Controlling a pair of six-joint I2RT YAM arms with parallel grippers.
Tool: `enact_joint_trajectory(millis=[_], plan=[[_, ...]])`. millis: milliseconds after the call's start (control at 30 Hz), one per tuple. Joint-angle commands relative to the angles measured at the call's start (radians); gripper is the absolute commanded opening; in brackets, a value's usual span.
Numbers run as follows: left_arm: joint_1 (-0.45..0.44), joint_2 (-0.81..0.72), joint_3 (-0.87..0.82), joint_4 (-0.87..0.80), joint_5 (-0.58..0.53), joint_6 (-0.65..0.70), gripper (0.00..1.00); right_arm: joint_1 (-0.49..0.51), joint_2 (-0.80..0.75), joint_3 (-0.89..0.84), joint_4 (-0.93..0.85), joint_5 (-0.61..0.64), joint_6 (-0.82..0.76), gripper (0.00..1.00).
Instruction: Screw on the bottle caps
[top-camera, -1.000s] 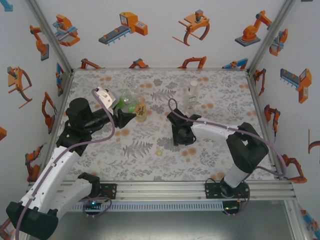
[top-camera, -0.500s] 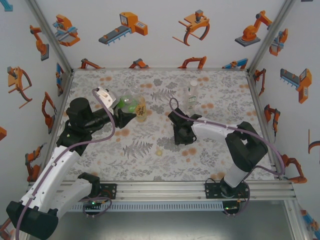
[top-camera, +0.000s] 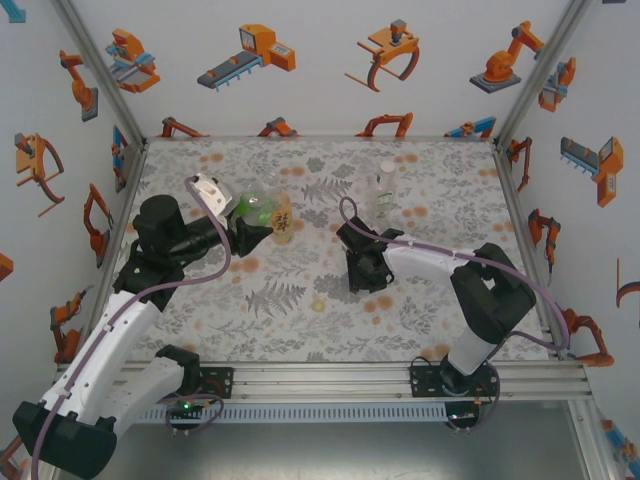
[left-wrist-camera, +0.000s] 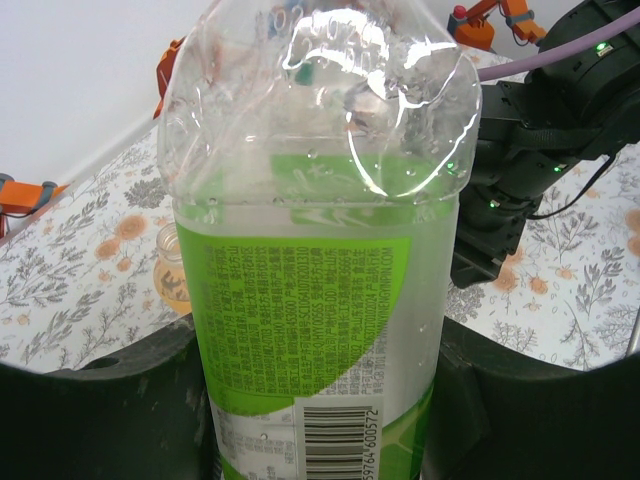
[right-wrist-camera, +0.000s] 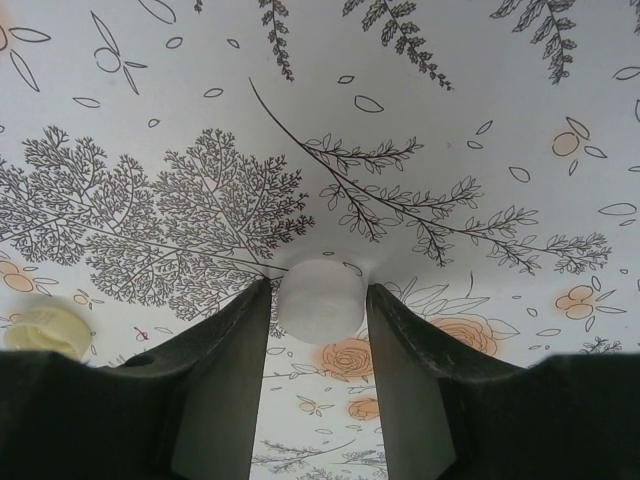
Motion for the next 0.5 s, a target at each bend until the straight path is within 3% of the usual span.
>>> enact_joint_trajectory(millis=[0, 467], plan=[[0.003, -0.002, 0.006, 0.002, 0.019, 0.004, 0.00, -0.003, 0.003, 0.012, -0.038, -0.002, -0.012, 0.42], [0.003, 0.002, 0.007, 0.000, 0.019, 0.003, 0.00, -0.003, -0.010, 0.019, -0.049, 0.002, -0.015, 0.35]])
